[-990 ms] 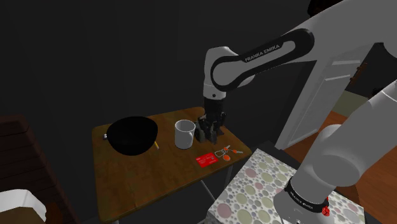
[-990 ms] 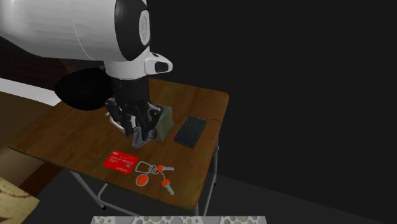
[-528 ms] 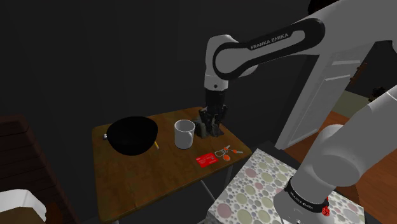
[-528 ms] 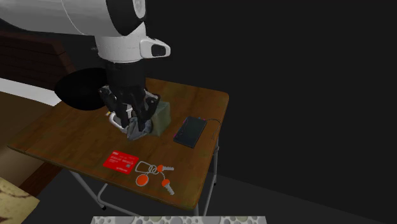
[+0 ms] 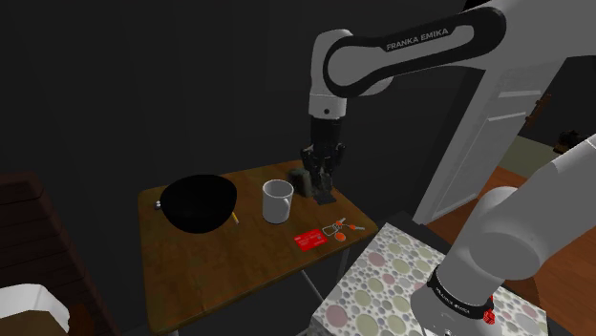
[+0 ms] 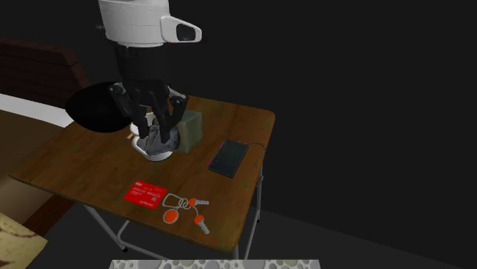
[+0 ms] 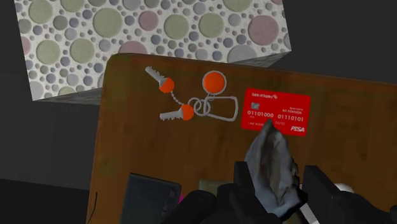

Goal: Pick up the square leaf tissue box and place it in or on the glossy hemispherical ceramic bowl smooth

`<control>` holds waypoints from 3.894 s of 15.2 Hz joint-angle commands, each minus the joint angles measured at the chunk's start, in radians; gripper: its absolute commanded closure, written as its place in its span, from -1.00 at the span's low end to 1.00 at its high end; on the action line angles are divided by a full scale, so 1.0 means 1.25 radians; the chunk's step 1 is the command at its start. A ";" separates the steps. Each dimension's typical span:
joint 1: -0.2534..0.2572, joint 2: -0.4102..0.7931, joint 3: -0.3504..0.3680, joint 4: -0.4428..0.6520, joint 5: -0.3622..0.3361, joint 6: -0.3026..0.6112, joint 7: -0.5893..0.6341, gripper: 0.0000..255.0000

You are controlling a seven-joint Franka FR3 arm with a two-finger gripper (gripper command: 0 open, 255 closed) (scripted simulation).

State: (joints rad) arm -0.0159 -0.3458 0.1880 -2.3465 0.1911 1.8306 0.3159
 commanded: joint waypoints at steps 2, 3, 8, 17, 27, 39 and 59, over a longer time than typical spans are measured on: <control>-0.001 -0.012 -0.003 0.023 -0.001 -0.035 0.003 1.00; -0.001 -0.014 -0.004 0.032 -0.002 -0.046 0.004 1.00; -0.002 -0.023 -0.008 0.078 -0.004 -0.101 0.009 1.00; 0.022 0.086 0.046 0.232 0.003 -0.132 0.098 1.00; 0.088 0.357 0.136 0.546 -0.048 -0.160 0.278 1.00; 0.202 0.643 0.163 0.901 -0.143 -0.226 0.408 1.00; 0.189 0.636 0.160 0.741 -0.140 -0.075 0.390 1.00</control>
State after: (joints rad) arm 0.2213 0.4459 0.3886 -1.4126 0.0159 1.7323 0.8042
